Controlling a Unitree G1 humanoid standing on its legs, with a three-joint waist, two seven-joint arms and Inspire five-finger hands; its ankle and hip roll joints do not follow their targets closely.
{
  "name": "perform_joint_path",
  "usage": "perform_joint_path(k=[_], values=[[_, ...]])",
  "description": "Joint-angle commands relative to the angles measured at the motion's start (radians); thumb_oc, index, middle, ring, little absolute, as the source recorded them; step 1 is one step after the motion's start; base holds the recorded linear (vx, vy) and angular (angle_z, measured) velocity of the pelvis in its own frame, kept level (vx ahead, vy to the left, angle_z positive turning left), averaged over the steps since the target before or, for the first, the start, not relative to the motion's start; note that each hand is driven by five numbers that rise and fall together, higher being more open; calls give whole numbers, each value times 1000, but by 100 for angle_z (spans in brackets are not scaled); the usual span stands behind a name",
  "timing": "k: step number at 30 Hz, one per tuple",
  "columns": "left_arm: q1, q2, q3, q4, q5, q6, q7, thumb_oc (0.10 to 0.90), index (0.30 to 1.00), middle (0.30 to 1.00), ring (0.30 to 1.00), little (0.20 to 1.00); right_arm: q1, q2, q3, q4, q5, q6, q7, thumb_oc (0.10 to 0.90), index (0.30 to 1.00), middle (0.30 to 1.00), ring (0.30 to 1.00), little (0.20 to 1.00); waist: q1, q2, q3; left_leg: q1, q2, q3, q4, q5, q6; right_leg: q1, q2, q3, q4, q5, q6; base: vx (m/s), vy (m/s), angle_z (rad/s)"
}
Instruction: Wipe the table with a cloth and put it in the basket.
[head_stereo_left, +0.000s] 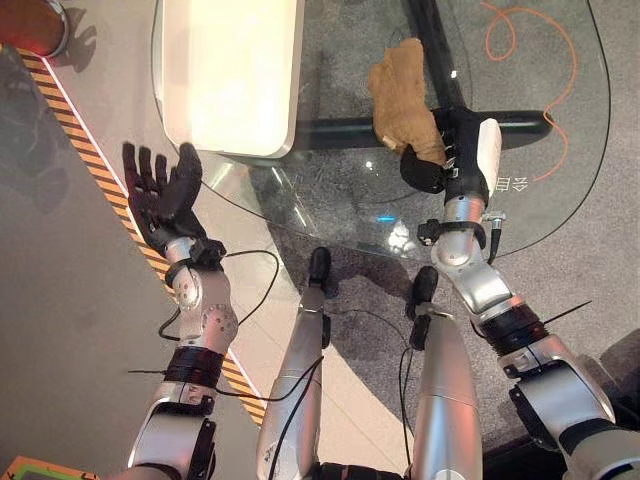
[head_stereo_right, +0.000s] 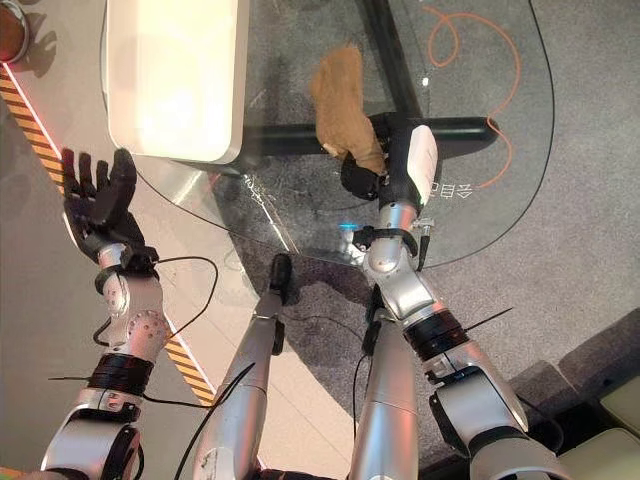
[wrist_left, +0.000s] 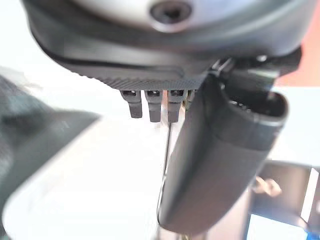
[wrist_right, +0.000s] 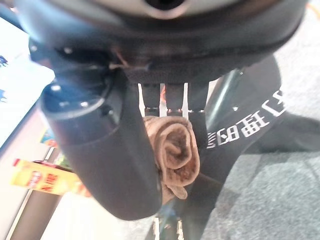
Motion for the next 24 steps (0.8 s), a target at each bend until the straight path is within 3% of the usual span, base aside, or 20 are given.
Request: perform_joint_path(k=[1, 8, 18, 24], values=[[-10, 40, 94, -118, 98, -115, 50, 800, 900, 900, 900, 900, -62, 29, -66, -247, -110, -188, -15, 100, 300, 300, 300, 200, -10, -2, -26, 13, -117, 97, 55, -87, 146, 32, 101, -45, -91, 36, -25, 0, 0, 0], [10, 31, 95, -233, 91, -110, -25, 800, 900, 900, 900, 900, -27, 42, -82, -316, -132, -225, 28, 100, 300, 300, 300, 200, -20, -4, -26, 32, -119, 103, 53, -93, 146, 52, 105, -36, -98, 34, -22, 0, 0, 0], [24, 19, 56, -367, -6, -9, -243, 800, 900, 900, 900, 900, 4, 52, -103, -391, -148, -286, 79, 100, 300, 300, 300, 200, -31, -4, -26, 39, -119, 108, 52, -97, 145, 61, 106, -31, -102, 38, -18, 0, 0, 0], [21, 27, 29, -399, -3, 31, -285, 800, 900, 900, 900, 900, 14, 50, -105, -428, -142, -311, 111, 100, 300, 300, 300, 200, -39, -8, -26, 49, -116, 114, 39, -93, 147, 71, 111, -28, -116, 43, -15, 0, 0, 0]])
